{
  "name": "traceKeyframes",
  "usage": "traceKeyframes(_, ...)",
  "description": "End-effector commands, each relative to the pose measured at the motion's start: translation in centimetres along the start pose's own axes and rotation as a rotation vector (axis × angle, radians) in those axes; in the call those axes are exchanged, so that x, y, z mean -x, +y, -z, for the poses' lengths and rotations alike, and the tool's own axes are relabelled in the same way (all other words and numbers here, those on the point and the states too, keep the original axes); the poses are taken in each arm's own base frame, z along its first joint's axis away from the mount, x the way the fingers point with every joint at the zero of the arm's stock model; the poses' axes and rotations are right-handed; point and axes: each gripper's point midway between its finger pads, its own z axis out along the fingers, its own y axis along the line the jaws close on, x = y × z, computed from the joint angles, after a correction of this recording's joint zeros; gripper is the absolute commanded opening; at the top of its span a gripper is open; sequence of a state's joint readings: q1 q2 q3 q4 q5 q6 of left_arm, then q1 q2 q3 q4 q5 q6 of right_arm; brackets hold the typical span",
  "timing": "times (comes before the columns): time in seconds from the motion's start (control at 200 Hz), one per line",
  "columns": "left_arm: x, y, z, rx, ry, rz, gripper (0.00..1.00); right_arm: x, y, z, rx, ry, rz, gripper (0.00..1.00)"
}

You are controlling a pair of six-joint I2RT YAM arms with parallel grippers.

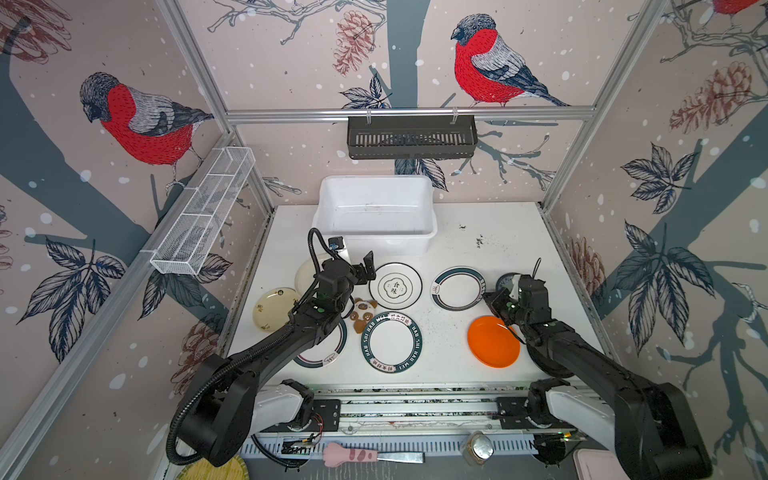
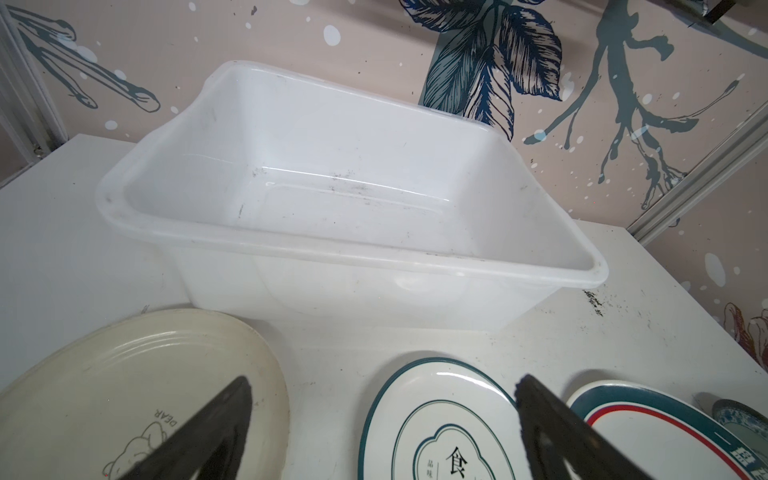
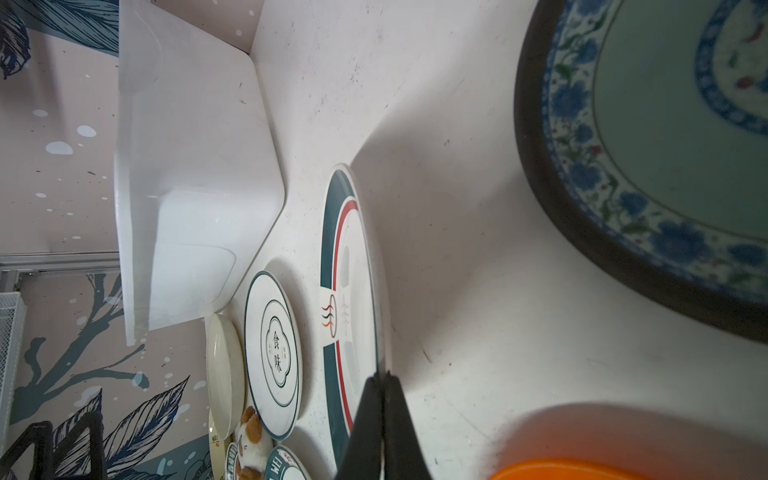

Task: Place the plates into the plastic bin on the countertop

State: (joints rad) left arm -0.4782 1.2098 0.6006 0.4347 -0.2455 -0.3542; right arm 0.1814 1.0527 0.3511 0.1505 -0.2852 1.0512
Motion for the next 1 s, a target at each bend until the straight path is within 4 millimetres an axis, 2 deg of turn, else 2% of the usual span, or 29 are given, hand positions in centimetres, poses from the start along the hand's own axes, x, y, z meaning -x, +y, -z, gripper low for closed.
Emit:
traceKeyframes(0.0,0.2,-0.8,-0.1,-0.023,0.011,-0.022,0.98,0.0,0.2,0.1,0.0,0.009,-0.009,0.0)
traceKeyframes(0.615,-1.3,-0.5,-0.3,-0.016,0.033,-0.013,0.98,-1.0,-2.7,-2.4,-0.08,0.065,0.009,0.0)
traceKeyframes(0.775,-1.7,-0.3,-0.5,-0.009,0.041,-0.011,0.98,-0.9,-2.8,-2.6,-0.08,0.061,0.025,0.04)
traceKeyframes(0.796,-1.7,-0.3,-0.5,-0.009,0.041,-0.01,0.98,-1.1,-3.4,-2.9,-0.098,0.073,0.02,0.05)
traceKeyframes(0.866,-1.8,-0.3,-0.5,-0.008,0.044,-0.013,0.98,-1.3,-3.6,-3.2,-0.1,0.079,0.016,0.13)
traceKeyframes(0.921,-1.8,-0.3,-0.5,-0.009,0.042,-0.011,0.98,-1.4,-3.7,-3.3,-0.094,0.085,0.014,0.32)
traceKeyframes(0.996,-1.8,-0.3,-0.6,-0.009,0.041,-0.009,0.98,-1.6,-3.8,-3.5,-0.089,0.088,0.013,0.44)
